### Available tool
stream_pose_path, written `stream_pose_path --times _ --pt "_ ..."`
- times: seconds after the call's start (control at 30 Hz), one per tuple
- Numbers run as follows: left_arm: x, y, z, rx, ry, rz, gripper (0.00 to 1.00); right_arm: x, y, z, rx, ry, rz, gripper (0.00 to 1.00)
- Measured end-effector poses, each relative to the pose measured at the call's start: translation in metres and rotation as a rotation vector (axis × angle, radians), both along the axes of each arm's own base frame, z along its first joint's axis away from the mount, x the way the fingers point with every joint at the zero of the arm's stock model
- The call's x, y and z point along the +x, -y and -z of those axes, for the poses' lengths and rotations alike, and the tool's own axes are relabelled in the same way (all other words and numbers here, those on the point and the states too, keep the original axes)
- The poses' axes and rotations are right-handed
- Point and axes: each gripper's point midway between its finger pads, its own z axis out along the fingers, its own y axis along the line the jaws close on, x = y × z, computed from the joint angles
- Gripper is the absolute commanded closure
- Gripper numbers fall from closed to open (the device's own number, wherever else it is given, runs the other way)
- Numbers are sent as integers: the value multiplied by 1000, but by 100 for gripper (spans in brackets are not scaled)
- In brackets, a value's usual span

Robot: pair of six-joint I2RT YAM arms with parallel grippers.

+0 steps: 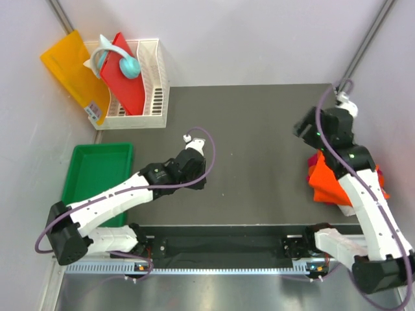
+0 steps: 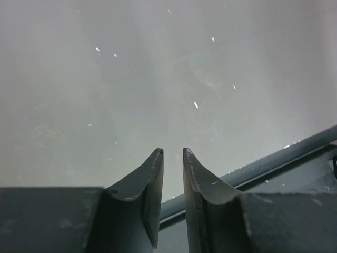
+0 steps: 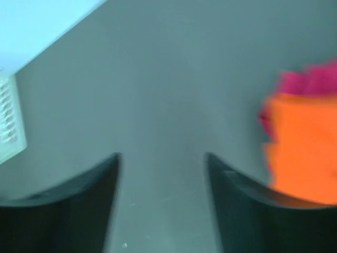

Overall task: Fold and stack the t-shirts
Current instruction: Put the neatly folded tshirt into the corner of the board with the right arm

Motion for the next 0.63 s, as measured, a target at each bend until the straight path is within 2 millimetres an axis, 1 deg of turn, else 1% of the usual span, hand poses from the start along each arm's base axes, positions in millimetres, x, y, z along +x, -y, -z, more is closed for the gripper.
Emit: stream_pose_path --times 0.03,0.07,0.1,0.13,0.2,0.23,0.27,0.3,0.4,0.53,0.63 --pt "1 -2 -3 -2 13 -8 71 9 -22 -15 -17 33 -69 12" --pt "2 -5 -5 -2 23 -16 69 13 -39 -24 -29 53 -114 1" --pt "3 -9 -6 4 39 -34 67 15 -58 -31 -47 74 -166 0" --pt "4 -14 -7 12 50 -51 64 16 -77 -34 -67 85 -215 0" --pt "5 -25 -5 37 64 -90 56 8 -112 -30 -115 85 -302 0" --pt "5 -30 -4 49 67 -106 53 5 -123 -25 -136 76 -329 0" --pt "5 -35 -2 61 68 -123 39 1 -138 -20 -165 68 -359 0" --pt "4 -40 0 71 67 -140 33 -3 -150 -12 -191 58 -383 0" --pt "0 -51 4 85 58 -179 21 -19 -184 24 -285 2 -445 0" --pt "-1 -58 -1 73 68 -215 21 -47 -213 71 -411 -60 -514 0" --pt "1 -62 -3 75 79 -248 20 -63 -229 84 -468 -58 -541 0"
